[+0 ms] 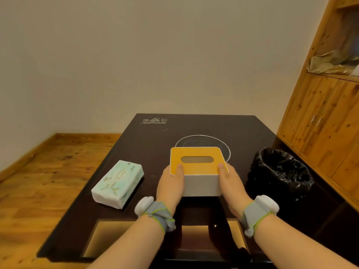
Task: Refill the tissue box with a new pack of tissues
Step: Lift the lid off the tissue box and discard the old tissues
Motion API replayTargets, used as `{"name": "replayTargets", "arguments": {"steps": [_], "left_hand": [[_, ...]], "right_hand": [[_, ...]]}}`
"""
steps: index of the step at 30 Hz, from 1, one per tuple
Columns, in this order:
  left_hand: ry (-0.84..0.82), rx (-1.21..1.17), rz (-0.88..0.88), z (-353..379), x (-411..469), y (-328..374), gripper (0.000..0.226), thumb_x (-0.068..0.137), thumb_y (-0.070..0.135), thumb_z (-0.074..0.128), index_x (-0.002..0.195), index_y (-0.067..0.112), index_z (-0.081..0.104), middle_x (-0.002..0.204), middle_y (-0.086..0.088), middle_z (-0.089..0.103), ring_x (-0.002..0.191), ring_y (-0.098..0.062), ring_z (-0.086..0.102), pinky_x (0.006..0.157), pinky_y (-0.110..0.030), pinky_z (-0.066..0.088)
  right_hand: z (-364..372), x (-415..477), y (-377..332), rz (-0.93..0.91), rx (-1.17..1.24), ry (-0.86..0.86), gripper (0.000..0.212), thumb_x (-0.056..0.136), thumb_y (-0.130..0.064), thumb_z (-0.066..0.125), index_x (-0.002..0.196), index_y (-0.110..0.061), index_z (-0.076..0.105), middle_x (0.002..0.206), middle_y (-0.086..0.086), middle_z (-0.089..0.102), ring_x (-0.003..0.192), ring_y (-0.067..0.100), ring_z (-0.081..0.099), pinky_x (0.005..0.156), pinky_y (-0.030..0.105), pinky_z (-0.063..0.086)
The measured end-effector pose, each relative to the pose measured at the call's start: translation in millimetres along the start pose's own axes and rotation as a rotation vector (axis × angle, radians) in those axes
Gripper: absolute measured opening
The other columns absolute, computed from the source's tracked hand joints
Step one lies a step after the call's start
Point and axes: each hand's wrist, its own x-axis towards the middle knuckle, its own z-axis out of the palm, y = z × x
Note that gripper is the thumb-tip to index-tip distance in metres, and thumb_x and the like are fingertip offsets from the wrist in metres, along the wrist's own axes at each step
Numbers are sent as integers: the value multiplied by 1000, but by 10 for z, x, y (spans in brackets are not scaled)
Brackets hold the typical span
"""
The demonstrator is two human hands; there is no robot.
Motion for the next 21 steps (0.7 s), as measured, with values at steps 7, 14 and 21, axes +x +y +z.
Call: {"name": "replayTargets", "arguments": {"steps": [7, 14, 21], "left_hand": [[-123, 16, -14, -137, -251, -214, 31, 96, 47, 38, 105, 27, 60, 91, 18, 56, 90, -11, 56, 80, -31, 41], [-155, -26, -16, -143, -326, -208, 11, 97, 43, 40, 99, 37, 49, 89, 22, 52, 84, -1, 52, 80, -29, 39], [-144, -12, -87, -121, -267, -299, 21, 93, 47, 44, 106, 30, 44, 116, 2, 54, 89, -8, 53, 73, -30, 42]], "right_hand": [[5, -357, 282, 14, 33, 63, 46, 101, -43, 29, 139, -28, 51, 137, -2, 54, 122, 20, 54, 101, 36, 43], [38, -397, 351, 7, 41, 94, 44, 102, -41, 29, 138, -26, 51, 133, -2, 56, 116, 18, 54, 93, 30, 40], [33, -383, 395, 10, 76, 77, 44, 102, -40, 31, 142, -27, 45, 134, -4, 55, 121, 19, 52, 98, 32, 39]]}}
